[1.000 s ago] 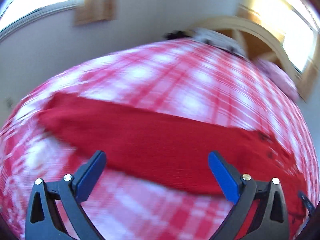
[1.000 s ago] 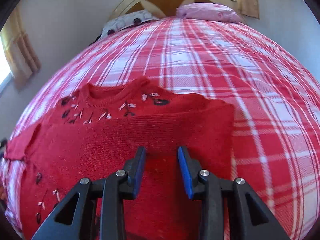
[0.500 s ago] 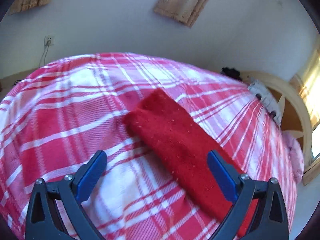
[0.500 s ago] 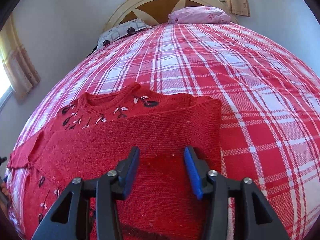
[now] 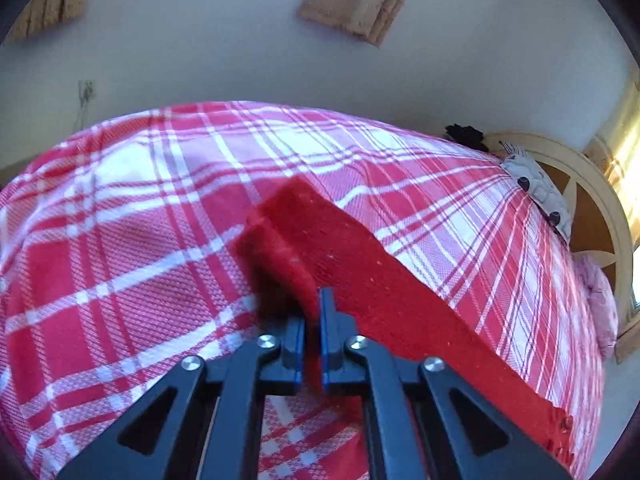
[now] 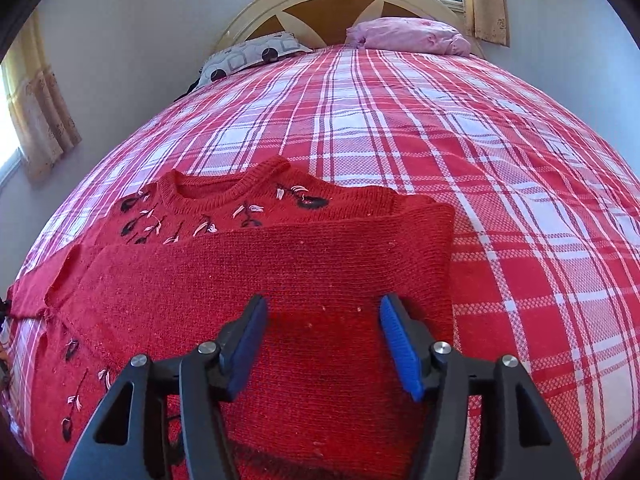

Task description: Fold small clothes

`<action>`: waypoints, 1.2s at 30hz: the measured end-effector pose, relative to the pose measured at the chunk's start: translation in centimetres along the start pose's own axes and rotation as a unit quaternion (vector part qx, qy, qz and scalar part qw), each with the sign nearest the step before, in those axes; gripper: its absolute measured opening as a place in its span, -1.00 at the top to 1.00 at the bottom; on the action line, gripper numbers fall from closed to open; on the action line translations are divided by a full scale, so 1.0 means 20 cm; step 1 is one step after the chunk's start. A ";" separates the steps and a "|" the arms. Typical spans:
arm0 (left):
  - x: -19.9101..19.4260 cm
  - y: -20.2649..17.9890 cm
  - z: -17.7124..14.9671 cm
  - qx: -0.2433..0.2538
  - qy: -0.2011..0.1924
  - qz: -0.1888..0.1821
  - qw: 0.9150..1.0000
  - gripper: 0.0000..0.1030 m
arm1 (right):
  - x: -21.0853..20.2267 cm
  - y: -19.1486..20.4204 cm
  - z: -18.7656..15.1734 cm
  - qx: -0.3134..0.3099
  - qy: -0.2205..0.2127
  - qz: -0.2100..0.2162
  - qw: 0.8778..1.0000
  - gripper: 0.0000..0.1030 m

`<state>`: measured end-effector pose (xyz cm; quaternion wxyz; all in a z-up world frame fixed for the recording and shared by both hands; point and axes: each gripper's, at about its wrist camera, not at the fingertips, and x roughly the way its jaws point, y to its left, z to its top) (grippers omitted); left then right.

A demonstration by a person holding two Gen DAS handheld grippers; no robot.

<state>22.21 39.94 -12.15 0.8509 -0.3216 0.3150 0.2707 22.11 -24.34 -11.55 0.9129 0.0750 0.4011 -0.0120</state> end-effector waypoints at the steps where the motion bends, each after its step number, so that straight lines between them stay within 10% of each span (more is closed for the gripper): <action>1: -0.03 -0.03 0.00 0.011 -0.010 0.000 1.000 0.89 | 0.00 0.00 0.00 -0.001 0.000 -0.001 1.000 -0.17; 9: -0.30 -0.39 0.00 0.093 -0.082 -0.044 0.991 0.89 | 0.00 0.00 0.00 0.002 -0.002 0.003 1.000 -0.18; 13: -0.50 -0.70 -0.15 0.183 -0.112 -0.106 0.971 0.89 | 0.00 -0.01 0.00 0.005 -0.003 0.007 1.000 -0.18; 21: -0.78 -1.30 -0.87 0.355 -0.085 -0.240 0.900 0.89 | 0.00 -0.01 0.00 0.004 -0.003 0.006 1.000 -0.18; 30: -0.62 -1.52 -1.55 0.523 0.058 -0.202 0.826 0.71 | 0.00 0.00 0.00 0.001 -0.002 0.002 1.000 -0.20; 33: -0.66 -1.47 -1.52 0.528 0.079 -0.209 0.819 0.23 | 0.00 0.00 0.00 -0.002 -0.001 0.005 1.000 -0.25; 36: -0.76 -1.33 -1.38 0.494 0.068 -0.238 0.834 -0.58 | 0.00 0.01 0.01 -0.007 0.001 0.001 1.000 -0.25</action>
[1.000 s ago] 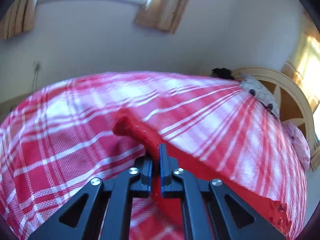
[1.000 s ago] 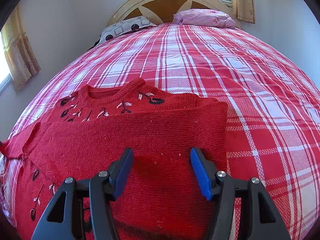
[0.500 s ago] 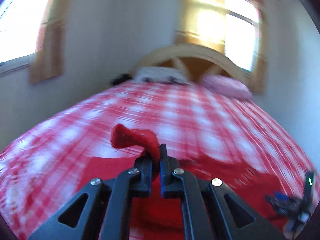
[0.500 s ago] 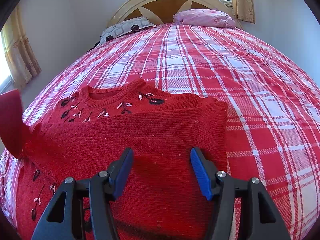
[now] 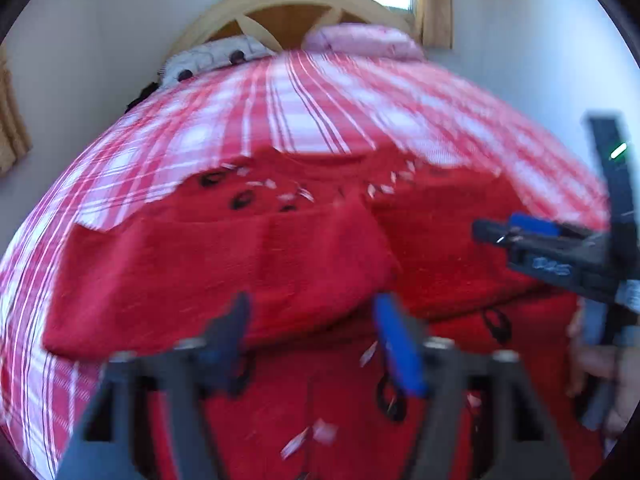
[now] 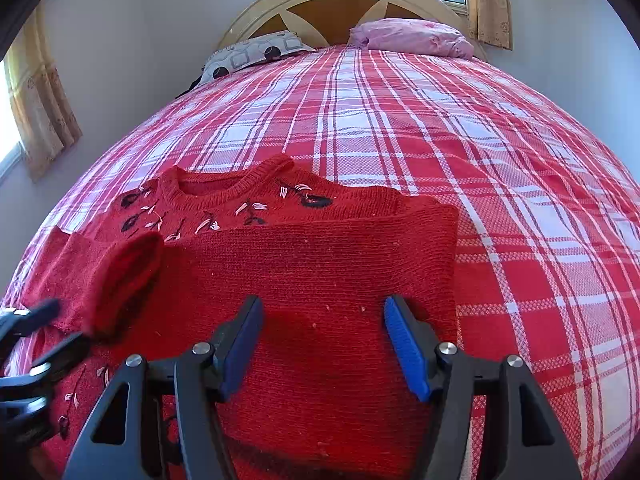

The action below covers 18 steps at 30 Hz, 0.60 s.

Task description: Fold small clothes

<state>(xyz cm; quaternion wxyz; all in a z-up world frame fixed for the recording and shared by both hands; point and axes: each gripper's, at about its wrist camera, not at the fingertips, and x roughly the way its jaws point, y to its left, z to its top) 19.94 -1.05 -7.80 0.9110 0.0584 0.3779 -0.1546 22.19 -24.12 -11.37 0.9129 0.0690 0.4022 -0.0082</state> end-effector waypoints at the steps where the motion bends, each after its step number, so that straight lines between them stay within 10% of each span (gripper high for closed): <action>1: -0.05 0.04 -0.03 -0.013 -0.017 -0.004 1.000 -0.64 | -0.01 0.00 0.00 0.001 0.000 0.003 1.000 -0.25; 9: -0.07 0.42 -0.14 -0.150 -0.030 0.039 0.988 -0.74 | -0.10 0.09 0.06 0.107 -0.003 0.184 0.977 -0.24; 18: 0.00 0.56 -0.28 -0.267 -0.009 0.021 0.963 -0.71 | 0.16 0.45 0.04 0.032 0.048 0.179 0.982 -0.24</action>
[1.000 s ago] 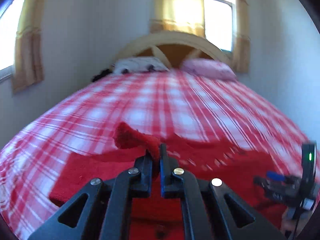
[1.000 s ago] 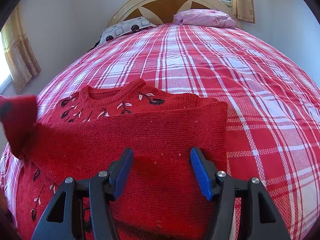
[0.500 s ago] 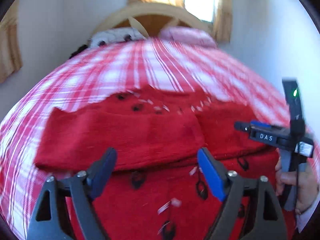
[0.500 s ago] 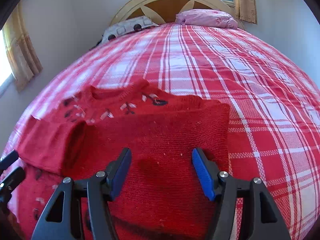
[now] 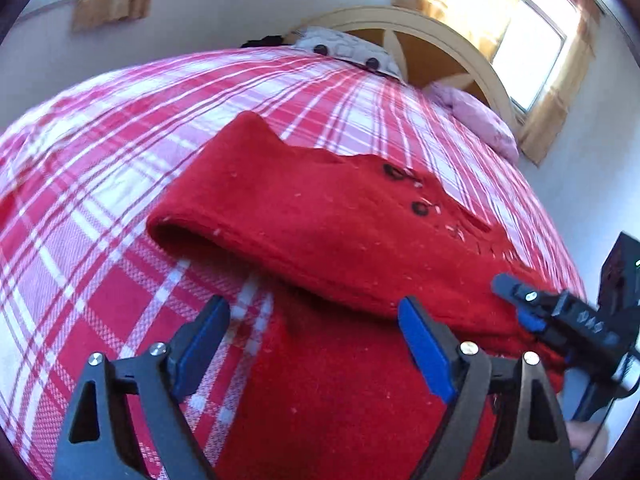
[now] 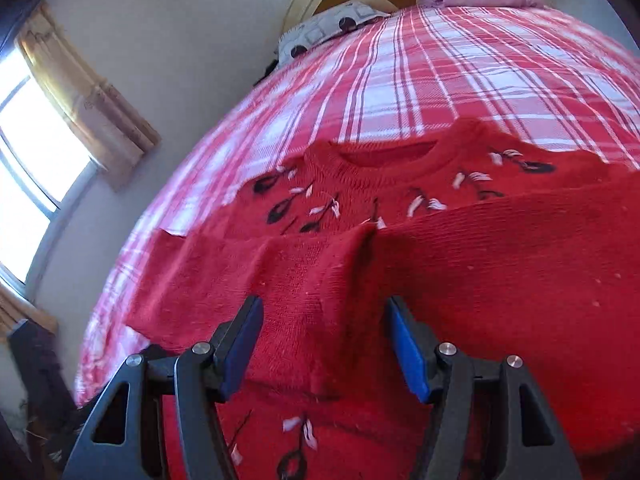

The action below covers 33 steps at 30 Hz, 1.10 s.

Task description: Fold small clothes

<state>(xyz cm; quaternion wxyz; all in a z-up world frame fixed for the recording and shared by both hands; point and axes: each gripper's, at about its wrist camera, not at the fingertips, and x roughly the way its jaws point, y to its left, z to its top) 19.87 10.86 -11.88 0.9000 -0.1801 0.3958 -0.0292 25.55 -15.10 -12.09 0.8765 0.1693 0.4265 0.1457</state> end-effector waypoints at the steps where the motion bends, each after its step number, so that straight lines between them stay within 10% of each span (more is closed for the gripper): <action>1: 0.01 0.01 0.00 -0.004 0.004 -0.003 1.000 -0.71 | 0.01 0.03 0.00 -0.012 -0.005 -0.013 1.000 -0.24; 5: 0.01 0.02 0.00 -0.011 -0.002 -0.010 1.000 -0.71 | 0.06 0.12 -0.02 -0.052 0.004 -0.044 0.998 0.71; 14: -0.05 0.12 -0.01 -0.050 -0.027 -0.026 0.998 -0.71 | -0.07 0.17 0.08 -0.046 -0.030 -0.008 0.998 0.82; 25: 0.04 -0.01 0.03 0.004 0.006 0.073 0.997 -0.77 | -0.54 0.14 0.31 -0.006 -0.131 0.074 0.989 0.82; 33: -0.04 0.00 0.05 -0.048 -0.008 0.064 0.997 -0.77 | -0.52 0.18 0.36 -0.019 -0.122 0.076 0.989 0.82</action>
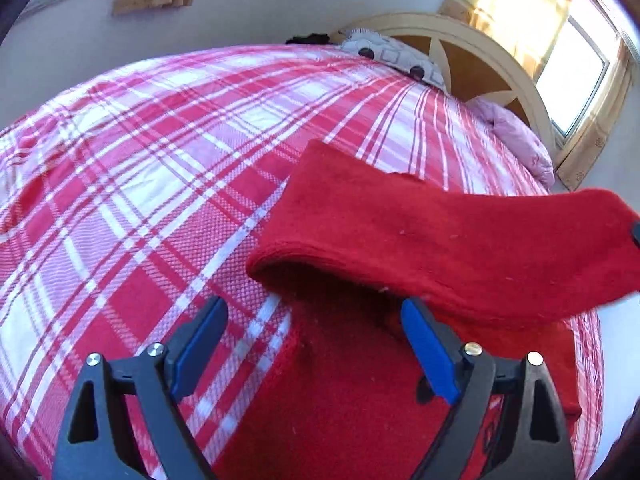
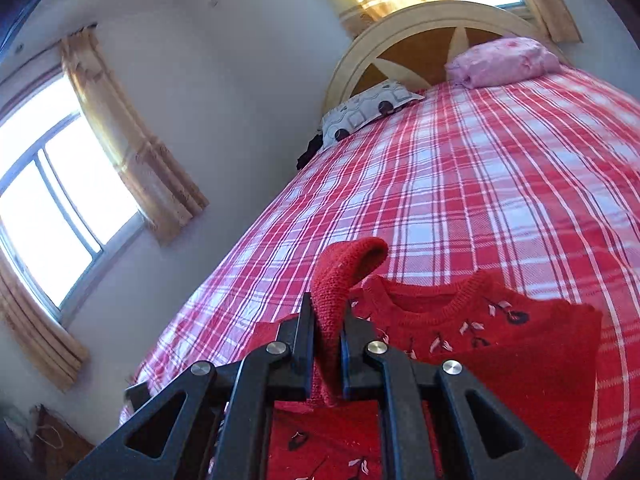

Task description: Fold small clothes

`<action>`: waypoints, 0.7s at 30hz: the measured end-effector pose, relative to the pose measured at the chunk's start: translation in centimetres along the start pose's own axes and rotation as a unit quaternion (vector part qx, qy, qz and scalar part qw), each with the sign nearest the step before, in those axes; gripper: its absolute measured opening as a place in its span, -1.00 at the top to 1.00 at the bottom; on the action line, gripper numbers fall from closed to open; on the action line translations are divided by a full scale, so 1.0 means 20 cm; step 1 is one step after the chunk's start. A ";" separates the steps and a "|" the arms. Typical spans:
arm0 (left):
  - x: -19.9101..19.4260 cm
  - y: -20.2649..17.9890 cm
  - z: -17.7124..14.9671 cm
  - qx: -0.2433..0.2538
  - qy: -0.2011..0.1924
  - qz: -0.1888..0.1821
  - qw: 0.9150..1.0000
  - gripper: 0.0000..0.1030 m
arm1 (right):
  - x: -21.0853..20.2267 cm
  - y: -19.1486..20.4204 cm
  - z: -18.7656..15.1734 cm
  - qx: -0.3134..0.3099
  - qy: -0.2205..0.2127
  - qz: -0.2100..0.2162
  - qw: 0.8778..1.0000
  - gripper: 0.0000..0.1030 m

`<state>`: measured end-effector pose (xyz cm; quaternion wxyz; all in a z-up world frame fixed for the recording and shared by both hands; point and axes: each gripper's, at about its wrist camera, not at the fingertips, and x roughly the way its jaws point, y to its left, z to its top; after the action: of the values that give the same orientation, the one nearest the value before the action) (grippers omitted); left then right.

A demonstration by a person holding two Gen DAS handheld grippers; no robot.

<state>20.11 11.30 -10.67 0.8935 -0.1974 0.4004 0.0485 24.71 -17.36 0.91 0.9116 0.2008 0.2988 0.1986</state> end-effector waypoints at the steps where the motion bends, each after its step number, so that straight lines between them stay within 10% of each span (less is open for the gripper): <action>1: -0.01 -0.01 -0.01 0.003 0.000 -0.002 1.000 -0.77 | 0.00 0.02 0.00 -0.004 0.002 0.004 1.000 0.82; 8: 0.10 -0.17 -0.03 0.047 0.026 0.028 0.998 -0.77 | -0.01 0.27 0.11 -0.030 -0.009 0.056 0.998 0.82; 13: 0.19 -0.04 0.11 -0.020 0.022 0.069 0.997 -0.77 | -0.17 0.40 0.19 -0.047 -0.051 0.083 0.994 0.82; 21: 0.16 0.13 0.14 -0.049 -0.004 0.086 0.995 -0.77 | -0.24 0.21 0.15 -0.033 -0.066 0.053 0.996 0.82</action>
<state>23.57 14.65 -12.11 0.8767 -0.2057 0.4095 0.1461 21.96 -16.85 7.32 0.9237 0.1990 0.2201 0.2424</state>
